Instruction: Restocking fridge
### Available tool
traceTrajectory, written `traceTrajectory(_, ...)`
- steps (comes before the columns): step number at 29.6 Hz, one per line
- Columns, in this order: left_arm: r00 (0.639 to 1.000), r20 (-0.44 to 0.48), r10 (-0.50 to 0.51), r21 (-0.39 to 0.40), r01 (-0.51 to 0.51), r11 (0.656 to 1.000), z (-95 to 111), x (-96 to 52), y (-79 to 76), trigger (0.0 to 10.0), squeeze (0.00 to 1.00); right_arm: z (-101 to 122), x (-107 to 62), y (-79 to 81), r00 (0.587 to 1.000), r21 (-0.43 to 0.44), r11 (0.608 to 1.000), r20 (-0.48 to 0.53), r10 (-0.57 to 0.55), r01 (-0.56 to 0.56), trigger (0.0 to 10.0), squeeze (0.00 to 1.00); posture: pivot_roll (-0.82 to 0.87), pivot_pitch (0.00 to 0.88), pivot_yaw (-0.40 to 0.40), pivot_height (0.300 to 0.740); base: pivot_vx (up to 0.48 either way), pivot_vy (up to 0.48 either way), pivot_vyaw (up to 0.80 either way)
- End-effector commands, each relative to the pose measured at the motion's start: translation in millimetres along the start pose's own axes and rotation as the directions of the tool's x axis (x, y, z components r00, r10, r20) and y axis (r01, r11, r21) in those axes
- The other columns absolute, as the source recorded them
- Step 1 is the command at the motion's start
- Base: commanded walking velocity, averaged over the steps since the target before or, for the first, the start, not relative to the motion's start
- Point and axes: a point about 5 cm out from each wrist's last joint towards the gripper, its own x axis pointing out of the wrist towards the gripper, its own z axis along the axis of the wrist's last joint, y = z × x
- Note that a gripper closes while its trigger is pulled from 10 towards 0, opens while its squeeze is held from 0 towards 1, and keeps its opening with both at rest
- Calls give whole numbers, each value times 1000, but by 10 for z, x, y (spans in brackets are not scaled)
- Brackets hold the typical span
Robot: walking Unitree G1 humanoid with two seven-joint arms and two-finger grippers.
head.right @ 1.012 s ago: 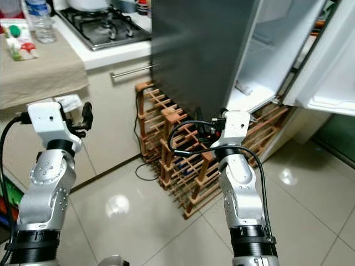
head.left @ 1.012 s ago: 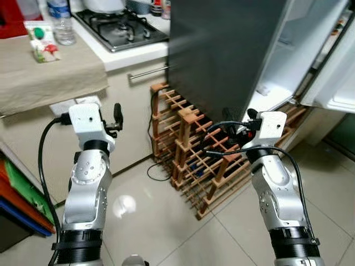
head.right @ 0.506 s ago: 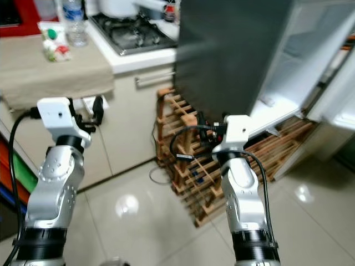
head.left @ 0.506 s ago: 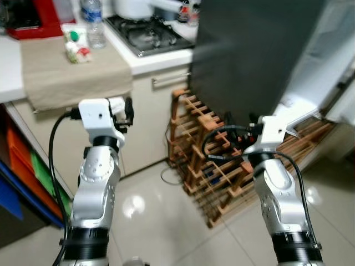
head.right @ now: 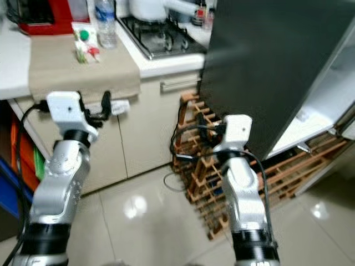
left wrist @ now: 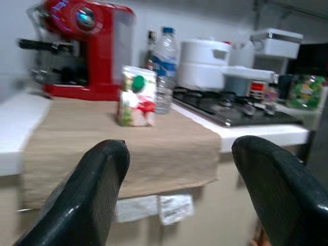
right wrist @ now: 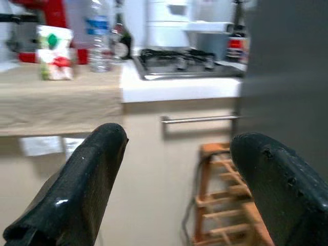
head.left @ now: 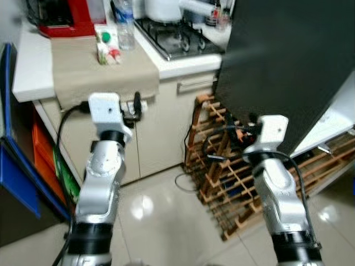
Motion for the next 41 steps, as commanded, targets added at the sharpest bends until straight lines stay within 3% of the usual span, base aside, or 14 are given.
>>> traceTrajectory(1, 1000, 11, -23, -4, 23, 1000, 38, -16, -73, 10000, 0, 59, -12, -26, 1000, -6, 1000, 26, 2, -2, 10000, 0, -42, 0, -33, 740, 266, -398, 550)
traceTrajectory(15, 1000, -11, -16, 1, 16, 1000, -7, 20, -96, 10000, 0, 99, 10, -61, 999, -14, 1000, 37, -12, 13, 10000, 0, -51, 0, -30, 740, 312, -337, 125)
traceTrajectory(20, 996, -43, -75, -8, 75, 997, -65, -2, -159, 10000, 0, 100, 6, -65, 999, -24, 1000, 36, -10, 11, 10000, 0, -47, 0, -35, 740, 85, 0, 0)
traceTrajectory(22, 995, -60, -84, 17, 85, 996, -100, -33, -121, 10000, 0, 110, -5, -83, 999, -43, 999, 45, -27, 29, 10000, 0, -45, 0, -35, 740, 0, 0, 0)
traceTrajectory(25, 996, -82, -45, 41, 48, 998, -162, -142, 88, 10000, 0, 144, -51, -130, 995, -66, 994, 66, -80, 84, 10000, 0, -47, 0, -36, 740, 0, 0, 0)
traceTrajectory(26, 995, -100, -12, 56, 18, 998, -212, -241, 219, 10000, 0, 161, -97, -150, 991, -110, 987, 79, -108, 116, 10000, 0, -46, 0, -30, 740, 0, 0, 0)
traceTrajectory(27, 995, -100, -12, 56, 18, 998, -212, -241, 219, 10000, 0, 161, -97, -150, 991, -110, 987, 79, -108, 116, 10000, 0, -46, 0, -30, 740, 0, 0, 0)
traceTrajectory(28, 994, -113, 8, 78, 0, 997, -243, -310, 282, 10000, 0, 161, -116, -159, 990, -190, 974, 78, -114, 127, 10000, 0, -46, 0, -30, 740, 0, 0, 0)
traceTrajectory(29, 992, -126, 27, 132, -10, 991, -284, -423, 331, 10000, 0, 120, -123, -233, 986, -323, 931, 49, -162, 169, 10000, 0, -42, 0, -27, 740, 0, 0, 0)
traceTrajectory(30, 991, -128, 28, 150, -9, 989, -292, -453, 333, 10000, 0, 101, -119, -273, 981, -364, 912, 34, -189, 189, 10000, 0, -42, 0, -27, 740, 0, 0, 0)
traceTrajectory(34, 998, -56, -6, 221, 18, 975, -210, -435, 210, 10000, 0, 46, -84, -386, 971, -309, 923, 3, -240, 229, 10000, 0, -32, 0, -38, 740, 0, 0, 267)
traceTrajectory(36, 1000, -8, 12, 194, -10, 981, -117, -338, 132, 10000, 0, 43, -44, -377, 967, -192, 949, -8, -255, 249, 10000, 0, -24, 0, -46, 740, 0, 0, 0)
traceTrajectory(41, 1000, 7, -4, 133, 3, 991, -84, -300, 60, 10000, 0, 82, 9, -334, 971, -92, 966, 9, -240, 240, 10000, 0, -35, 0, -45, 740, 0, 0, 0)
